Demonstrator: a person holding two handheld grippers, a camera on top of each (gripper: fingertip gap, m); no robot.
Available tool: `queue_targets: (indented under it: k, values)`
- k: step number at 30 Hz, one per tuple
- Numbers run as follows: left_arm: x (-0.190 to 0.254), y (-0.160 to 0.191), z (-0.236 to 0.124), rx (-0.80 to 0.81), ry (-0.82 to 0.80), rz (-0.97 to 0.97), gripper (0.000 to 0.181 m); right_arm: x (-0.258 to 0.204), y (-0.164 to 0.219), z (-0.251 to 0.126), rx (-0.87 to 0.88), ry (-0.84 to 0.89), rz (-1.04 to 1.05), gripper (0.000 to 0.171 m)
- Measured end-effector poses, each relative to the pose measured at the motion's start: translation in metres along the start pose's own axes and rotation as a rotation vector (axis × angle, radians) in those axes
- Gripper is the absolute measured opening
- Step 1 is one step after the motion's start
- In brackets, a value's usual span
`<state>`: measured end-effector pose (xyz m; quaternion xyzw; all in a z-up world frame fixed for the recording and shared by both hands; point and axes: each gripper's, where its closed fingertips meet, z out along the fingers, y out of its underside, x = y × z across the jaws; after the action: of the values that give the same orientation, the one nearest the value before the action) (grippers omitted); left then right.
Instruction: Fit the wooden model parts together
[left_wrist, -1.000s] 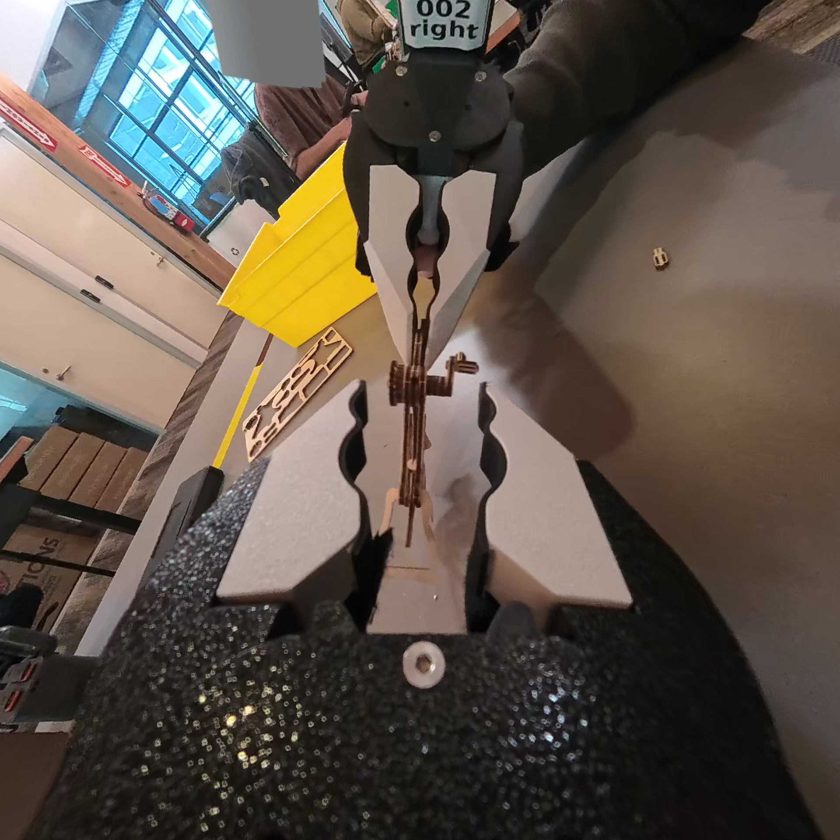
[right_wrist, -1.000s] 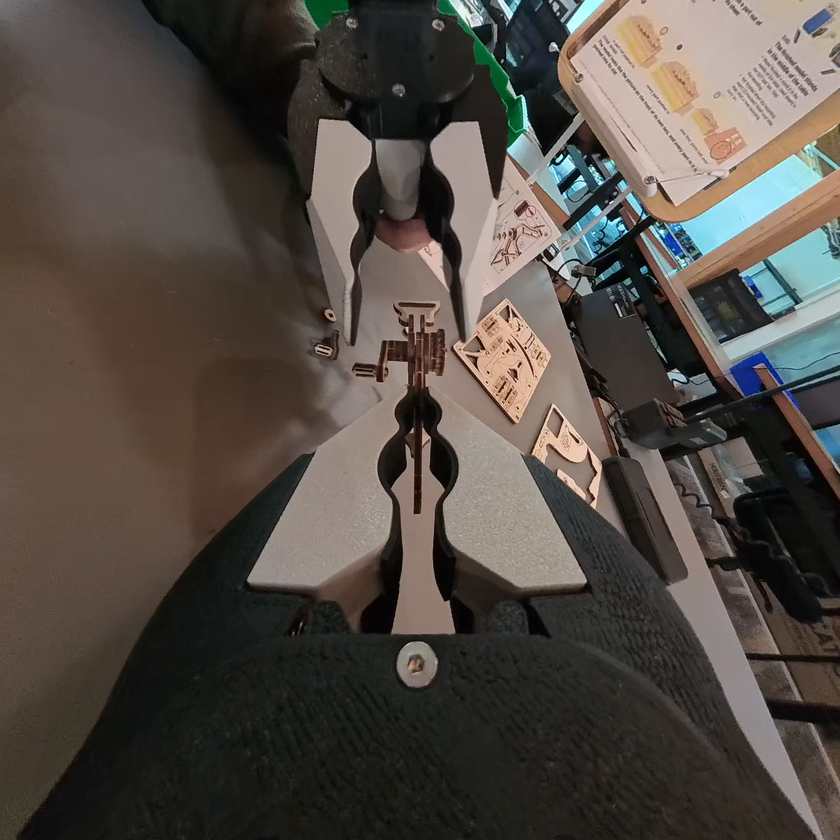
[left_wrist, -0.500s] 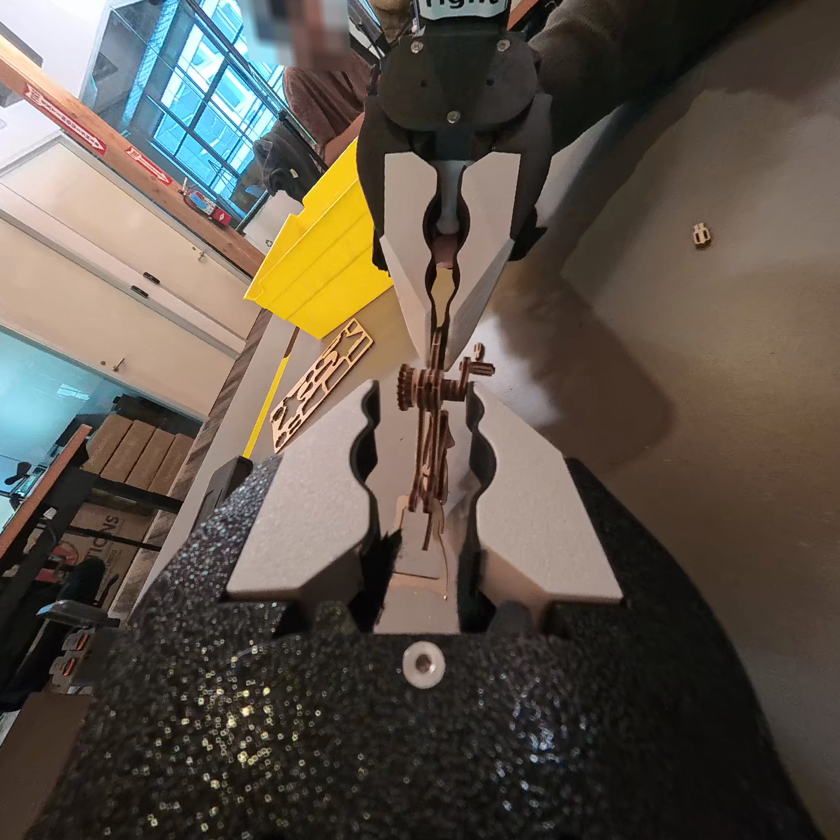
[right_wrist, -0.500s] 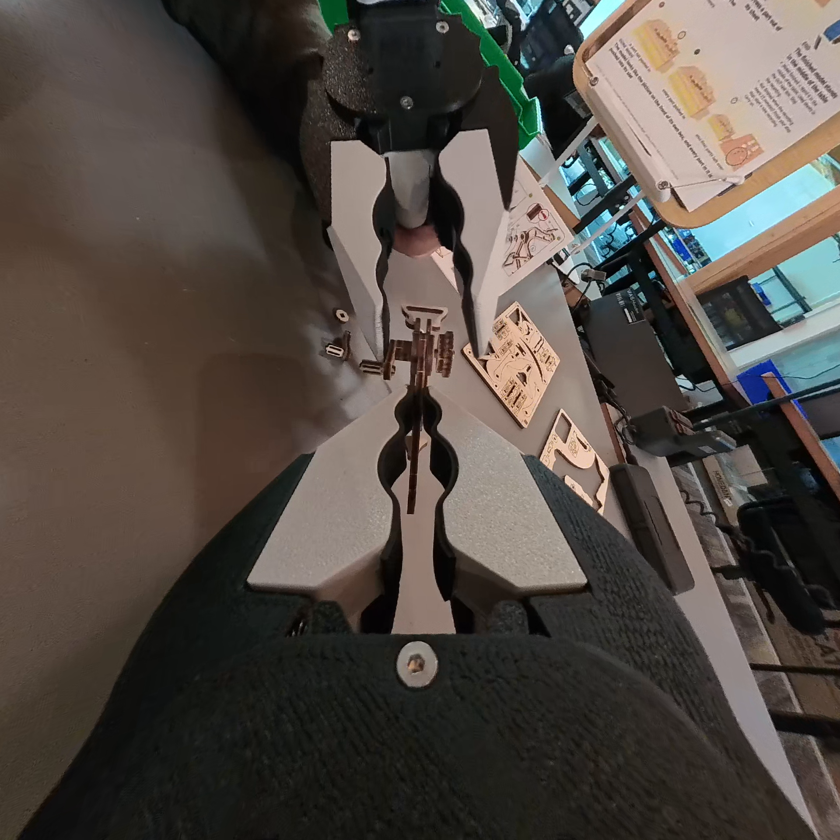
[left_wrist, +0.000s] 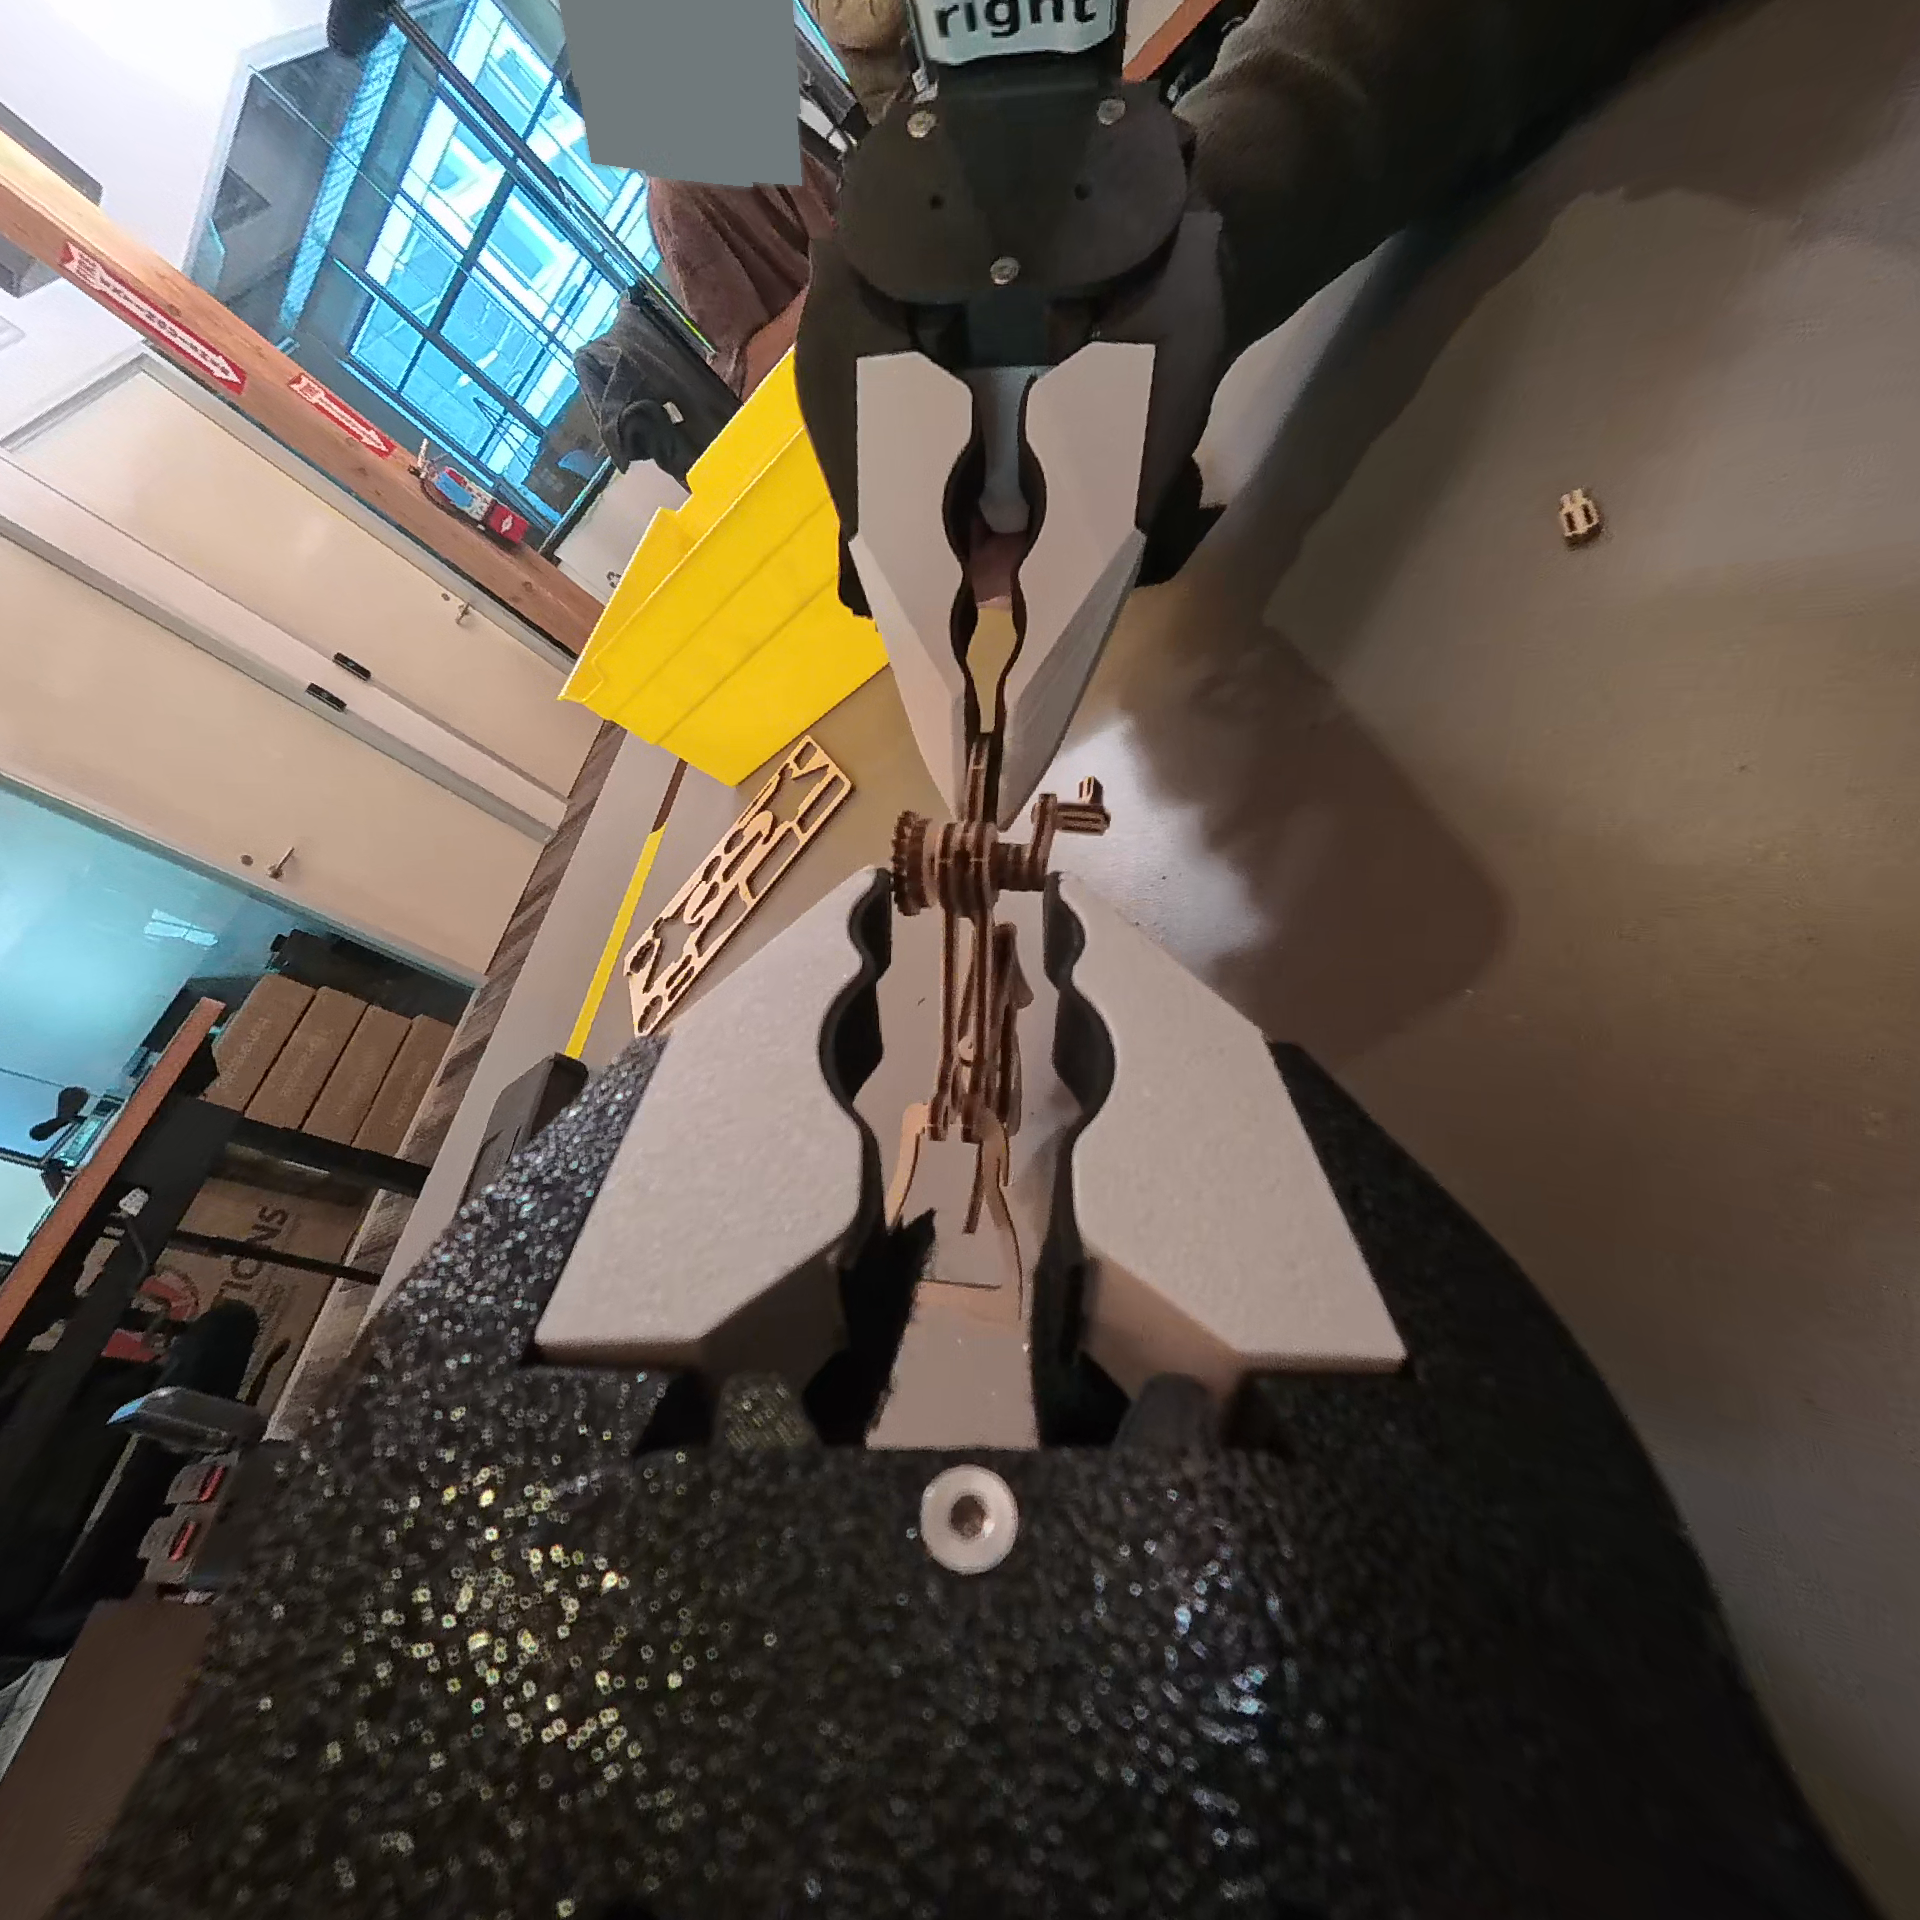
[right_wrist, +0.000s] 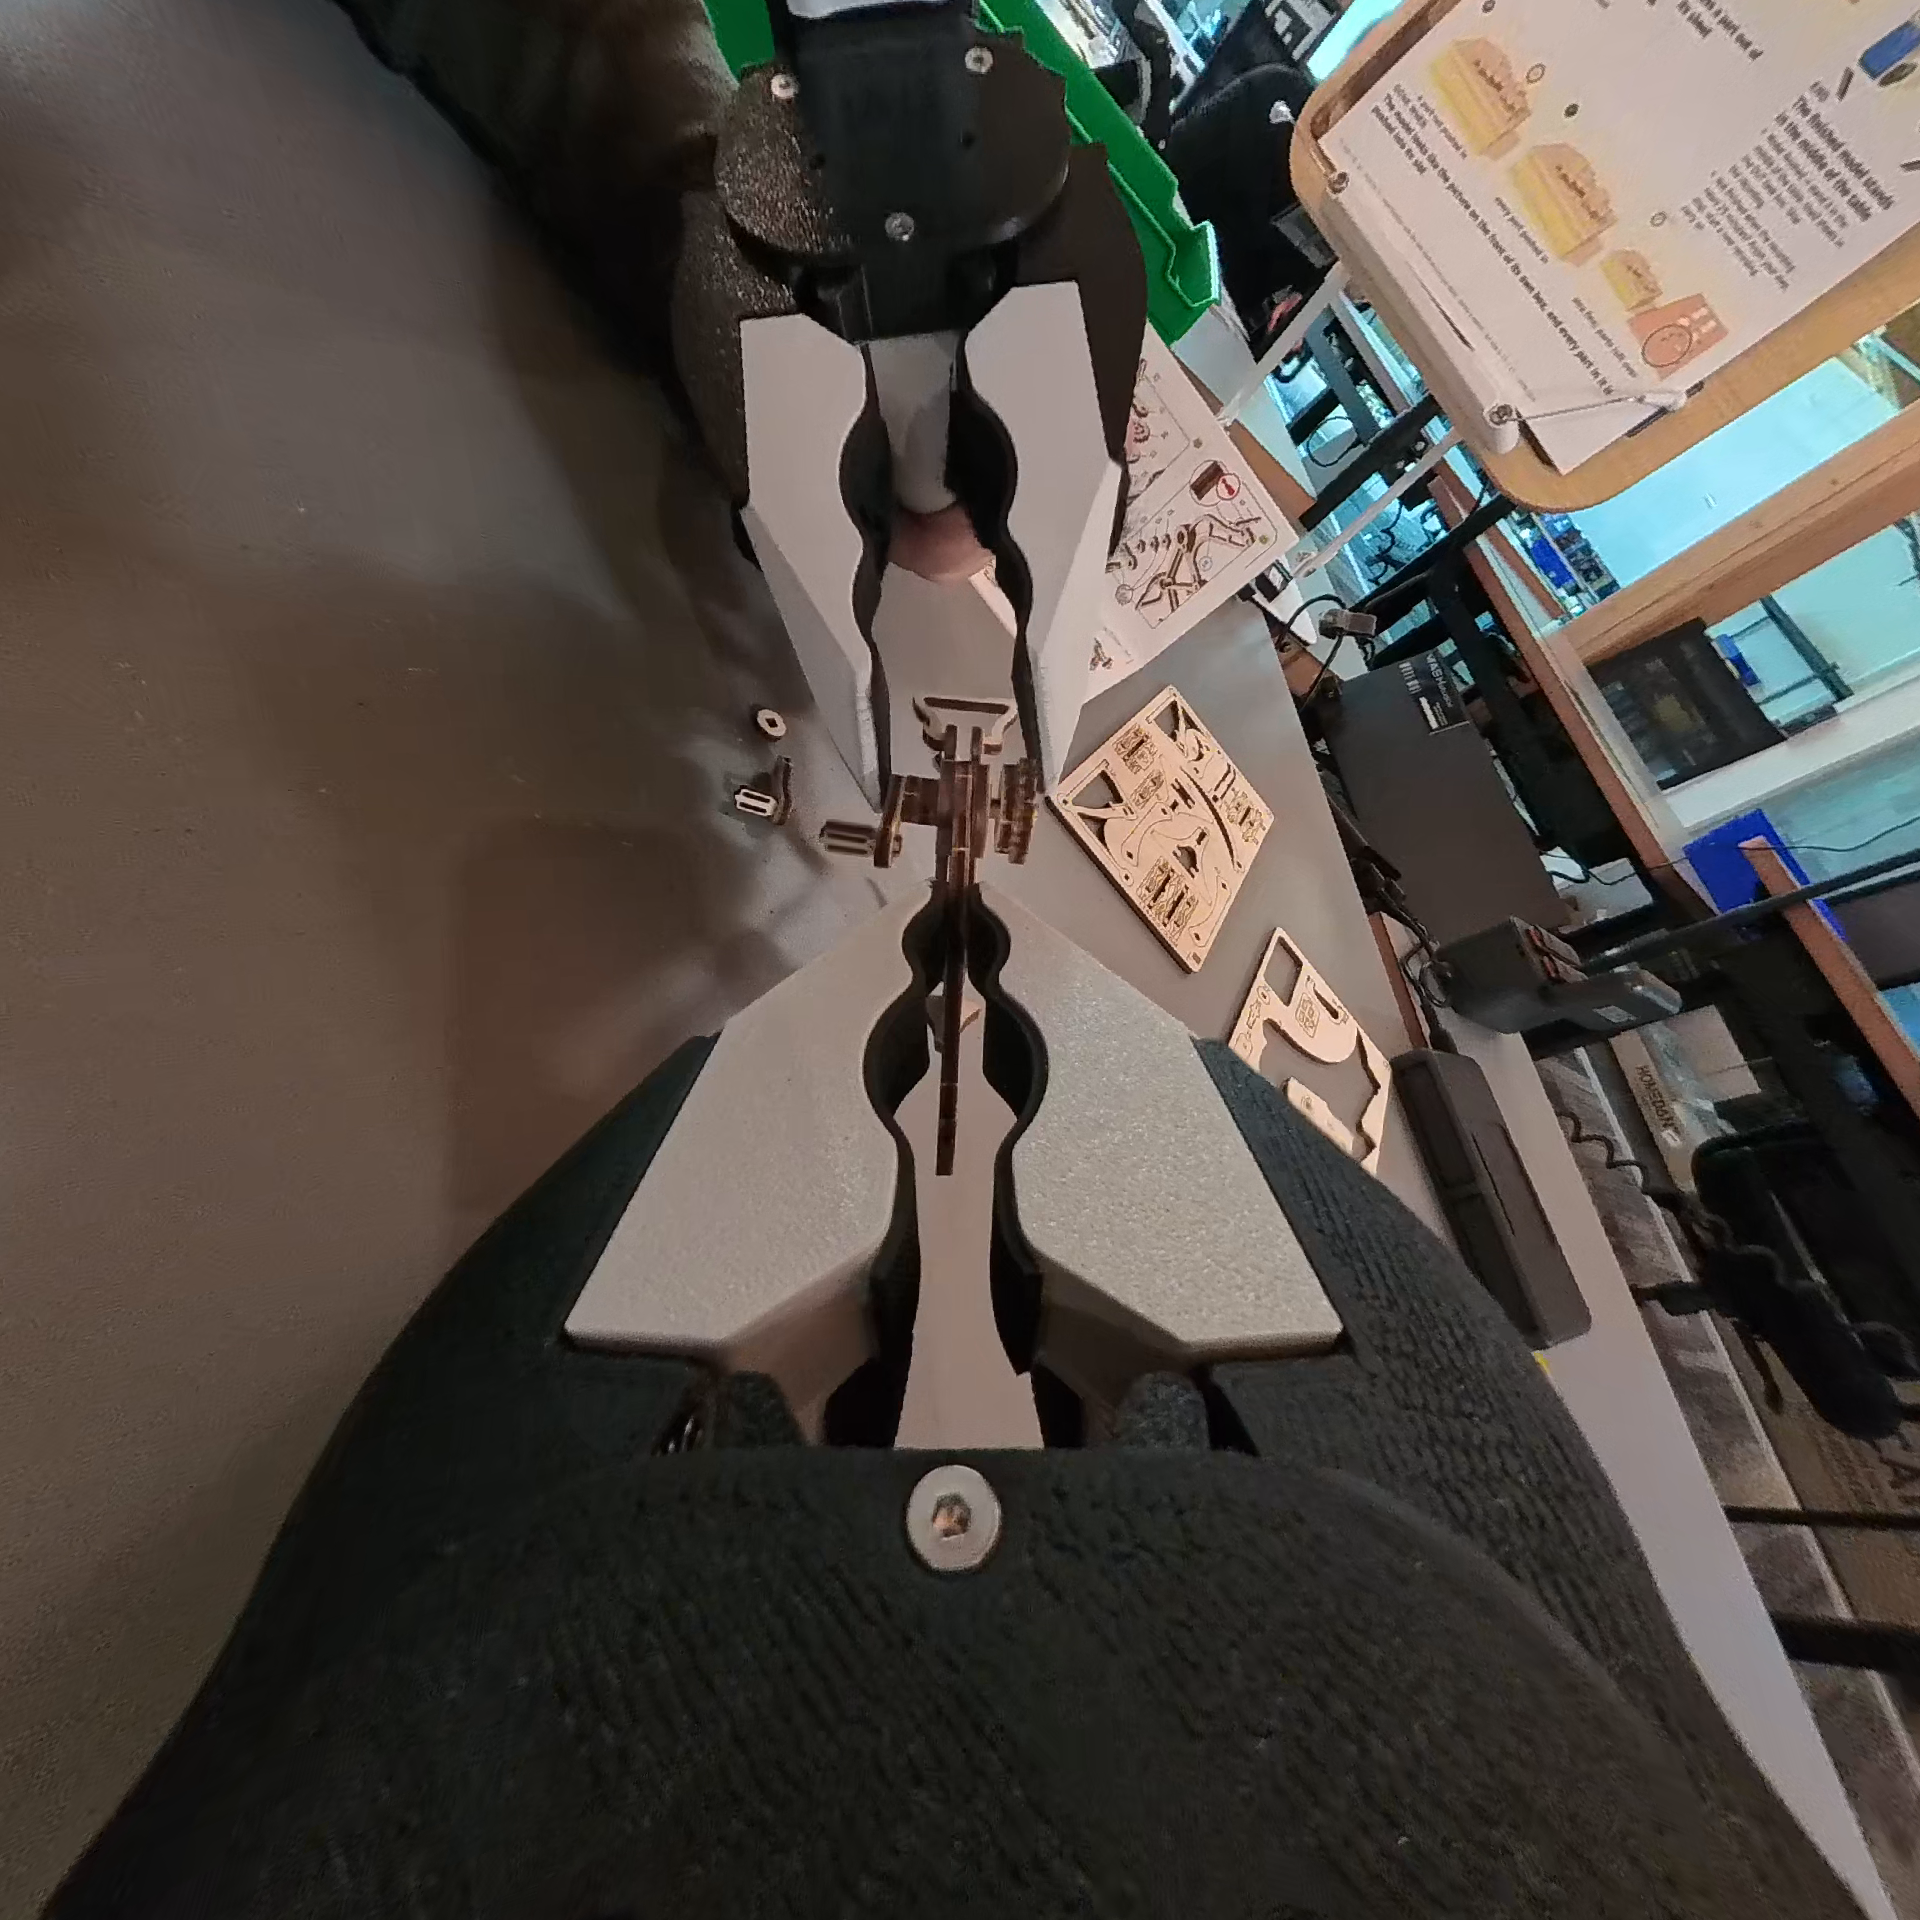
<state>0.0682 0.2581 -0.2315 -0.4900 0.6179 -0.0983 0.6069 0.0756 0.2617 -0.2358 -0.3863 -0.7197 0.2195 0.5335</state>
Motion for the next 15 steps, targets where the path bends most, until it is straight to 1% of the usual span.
queue_targets:
  k: [3,6,10,15]
  values:
    - [-0.002,0.0,0.001,-0.001,-0.011,-0.009,0.026,0.002,-0.001,0.0,0.01,0.005,0.022,0.001]
    - [-0.004,0.0,0.001,0.002,-0.018,-0.021,0.026,0.005,-0.005,0.0,0.024,0.015,0.034,0.009]
    - [-0.005,-0.001,0.001,0.003,-0.02,-0.022,0.026,0.009,-0.007,0.001,0.031,0.025,0.038,0.016]
    - [-0.005,-0.001,0.001,0.001,-0.021,-0.021,0.026,0.01,-0.009,0.002,0.03,0.008,0.031,0.019]
